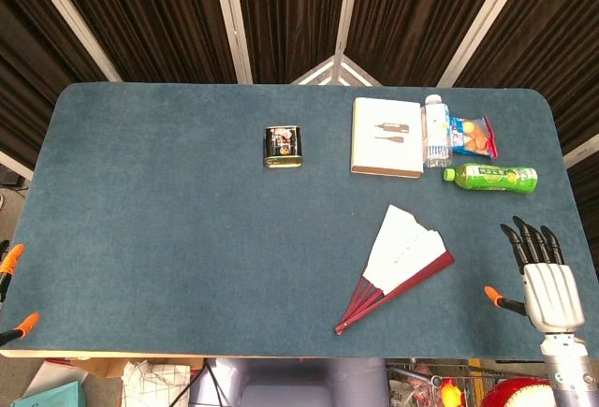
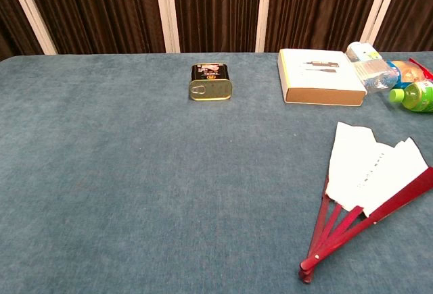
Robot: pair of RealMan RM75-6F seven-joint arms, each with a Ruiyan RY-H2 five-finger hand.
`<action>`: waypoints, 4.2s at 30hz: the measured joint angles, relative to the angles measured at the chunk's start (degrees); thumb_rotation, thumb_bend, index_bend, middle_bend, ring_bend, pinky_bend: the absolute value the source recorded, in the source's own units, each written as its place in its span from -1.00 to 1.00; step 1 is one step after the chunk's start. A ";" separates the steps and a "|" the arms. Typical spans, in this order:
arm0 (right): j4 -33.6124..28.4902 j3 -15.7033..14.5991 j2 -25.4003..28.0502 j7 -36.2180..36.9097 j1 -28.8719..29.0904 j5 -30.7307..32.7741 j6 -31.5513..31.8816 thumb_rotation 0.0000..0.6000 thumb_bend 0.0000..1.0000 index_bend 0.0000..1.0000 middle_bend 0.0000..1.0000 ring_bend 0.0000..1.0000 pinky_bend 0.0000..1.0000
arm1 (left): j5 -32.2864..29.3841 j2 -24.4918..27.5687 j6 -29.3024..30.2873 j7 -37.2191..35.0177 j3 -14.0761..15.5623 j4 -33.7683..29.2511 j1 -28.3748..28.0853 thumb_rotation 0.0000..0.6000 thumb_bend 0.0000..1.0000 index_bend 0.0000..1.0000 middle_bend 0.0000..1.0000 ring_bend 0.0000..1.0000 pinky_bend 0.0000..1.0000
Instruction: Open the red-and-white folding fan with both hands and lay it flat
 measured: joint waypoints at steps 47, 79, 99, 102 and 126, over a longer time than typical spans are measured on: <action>7.42 -3.70 -8.27 4.46 3.97 -5.99 -5.35 1.00 -0.78 -0.47 -0.88 -0.76 -0.91 | 3.03 -0.25 6.73 -5.29 -1.61 3.18 2.11 1.00 -0.75 -0.91 -1.00 -1.00 -1.00; 27.77 -6.35 -24.16 8.43 6.03 -8.17 -7.05 1.00 -0.49 -0.16 -0.87 -0.64 -0.85 | 1.83 -1.91 3.94 -1.38 -1.69 2.74 1.10 1.00 -0.75 -0.90 -1.00 -1.00 -1.00; 36.64 -6.28 -30.37 11.61 8.31 -8.72 -6.44 1.00 -0.27 -0.03 -0.85 -0.64 -0.80 | 2.04 -2.37 4.26 0.05 -1.61 2.48 1.34 1.00 -0.75 -0.90 -1.00 -1.00 -1.00; 36.87 -6.09 -30.60 11.78 8.87 -8.54 -6.84 1.00 -0.27 -0.02 -0.85 -0.64 -0.80 | 2.32 -2.44 4.49 0.27 -1.48 2.44 1.48 1.00 -0.75 -0.90 -1.00 -1.00 -1.00; 39.22 -6.37 -32.19 13.49 10.37 -7.29 -8.40 1.00 -0.23 0.17 -0.81 -0.63 -0.77 | 3.09 -2.77 4.59 1.13 -1.22 2.51 1.59 1.00 -0.75 -0.89 -1.00 -1.00 -1.00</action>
